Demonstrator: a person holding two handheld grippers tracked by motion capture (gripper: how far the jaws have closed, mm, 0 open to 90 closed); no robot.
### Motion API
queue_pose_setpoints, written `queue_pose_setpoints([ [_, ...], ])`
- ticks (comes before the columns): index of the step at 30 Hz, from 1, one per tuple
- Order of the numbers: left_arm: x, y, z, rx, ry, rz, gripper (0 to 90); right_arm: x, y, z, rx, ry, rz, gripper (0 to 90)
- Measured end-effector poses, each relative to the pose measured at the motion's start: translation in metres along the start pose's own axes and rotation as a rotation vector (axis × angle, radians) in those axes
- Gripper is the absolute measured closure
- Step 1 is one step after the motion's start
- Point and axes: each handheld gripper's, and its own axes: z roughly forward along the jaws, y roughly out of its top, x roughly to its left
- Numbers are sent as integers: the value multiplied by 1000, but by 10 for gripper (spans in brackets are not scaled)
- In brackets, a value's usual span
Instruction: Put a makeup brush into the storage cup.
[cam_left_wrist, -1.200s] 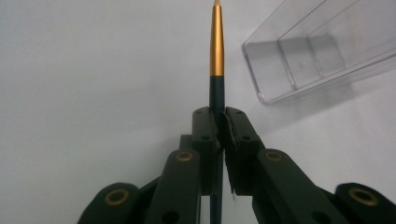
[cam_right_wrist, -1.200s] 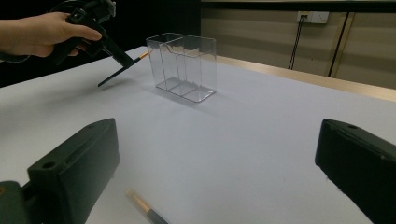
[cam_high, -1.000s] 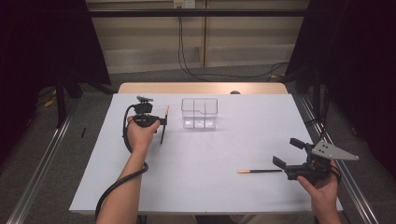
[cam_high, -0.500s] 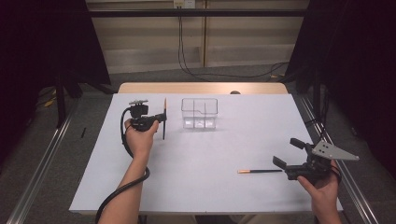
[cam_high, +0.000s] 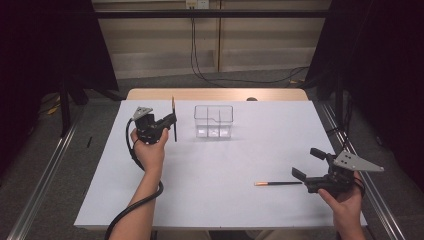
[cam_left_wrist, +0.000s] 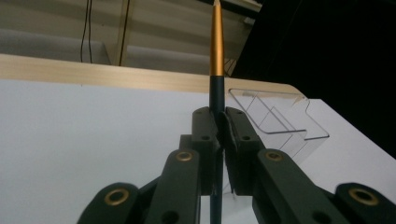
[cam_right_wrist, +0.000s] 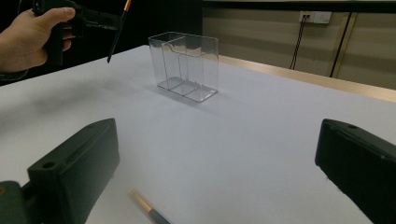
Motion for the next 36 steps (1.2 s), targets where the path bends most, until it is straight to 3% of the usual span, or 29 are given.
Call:
queue_pose_setpoints([
  [16, -20, 7, 11, -24, -113, 9, 836, 0, 0, 1, 4, 6, -4, 0],
  [24, -29, 10, 16, -32, -152, -9, 836, 0, 0, 0, 5, 7, -5, 0],
  [36, -41, 13, 24, -60, -201, 15, 836, 0, 0, 0, 5, 4, -6, 0],
])
